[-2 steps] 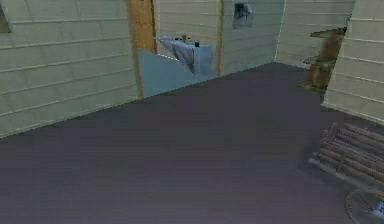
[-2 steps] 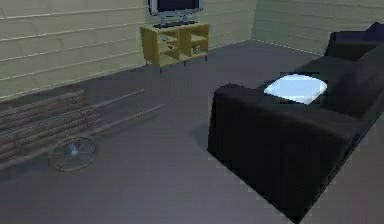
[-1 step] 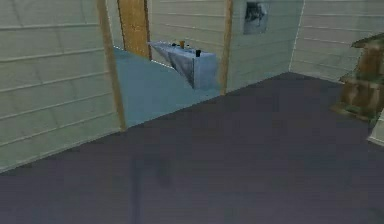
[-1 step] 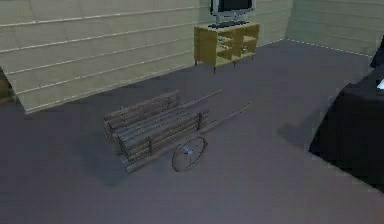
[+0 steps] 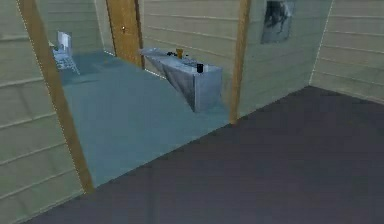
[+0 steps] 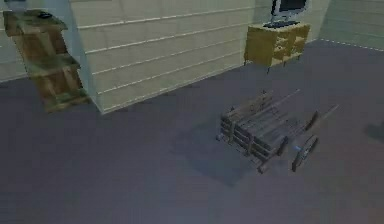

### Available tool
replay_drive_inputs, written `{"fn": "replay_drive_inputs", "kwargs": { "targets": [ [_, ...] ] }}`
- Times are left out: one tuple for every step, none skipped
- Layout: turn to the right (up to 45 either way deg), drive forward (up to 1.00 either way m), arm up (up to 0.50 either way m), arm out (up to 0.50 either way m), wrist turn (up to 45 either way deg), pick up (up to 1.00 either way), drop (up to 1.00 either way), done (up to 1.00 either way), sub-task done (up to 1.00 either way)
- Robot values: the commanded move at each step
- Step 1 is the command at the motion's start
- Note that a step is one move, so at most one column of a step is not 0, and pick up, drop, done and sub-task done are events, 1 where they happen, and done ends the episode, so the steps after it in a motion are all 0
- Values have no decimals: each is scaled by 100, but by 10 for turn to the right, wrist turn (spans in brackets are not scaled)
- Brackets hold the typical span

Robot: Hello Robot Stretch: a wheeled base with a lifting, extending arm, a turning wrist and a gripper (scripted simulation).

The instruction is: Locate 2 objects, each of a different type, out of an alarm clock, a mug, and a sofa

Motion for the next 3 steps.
{"fn": "replay_drive_inputs", "kwargs": {
  "targets": [
    [0,100,0,0,0,0,0,0,0],
    [0,100,0,0,0,0,0,0,0],
    [0,0,0,0,0,0,0,100,0]
  ]
}}
